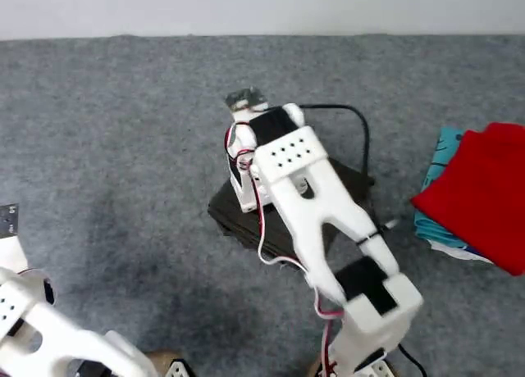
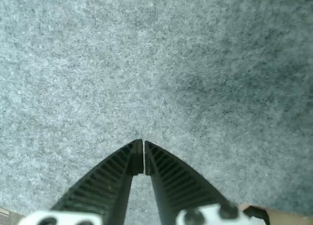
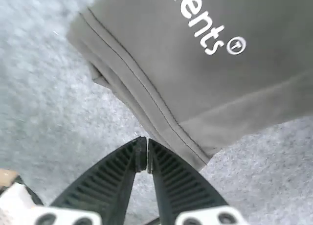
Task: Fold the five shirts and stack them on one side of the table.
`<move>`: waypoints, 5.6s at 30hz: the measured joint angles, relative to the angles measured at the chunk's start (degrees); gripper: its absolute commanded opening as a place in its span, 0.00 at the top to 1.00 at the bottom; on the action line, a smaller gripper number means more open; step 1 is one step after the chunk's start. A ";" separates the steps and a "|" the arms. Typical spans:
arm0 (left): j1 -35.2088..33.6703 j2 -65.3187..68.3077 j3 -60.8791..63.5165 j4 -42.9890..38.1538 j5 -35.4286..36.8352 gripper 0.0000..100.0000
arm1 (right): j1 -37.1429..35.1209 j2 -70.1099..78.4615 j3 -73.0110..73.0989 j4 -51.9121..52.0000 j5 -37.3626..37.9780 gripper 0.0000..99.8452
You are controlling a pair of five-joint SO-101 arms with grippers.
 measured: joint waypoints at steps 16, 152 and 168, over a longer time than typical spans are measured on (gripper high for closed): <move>0.00 0.00 0.00 0.00 0.00 0.98 | 9.32 -12.22 26.73 -18.02 -17.58 0.70; 0.00 0.00 4.04 -0.09 -4.13 0.98 | 57.32 -13.27 45.27 -65.23 25.58 0.99; 0.00 0.00 4.04 -0.09 -4.13 0.98 | 73.05 -19.08 43.87 -72.18 31.56 0.99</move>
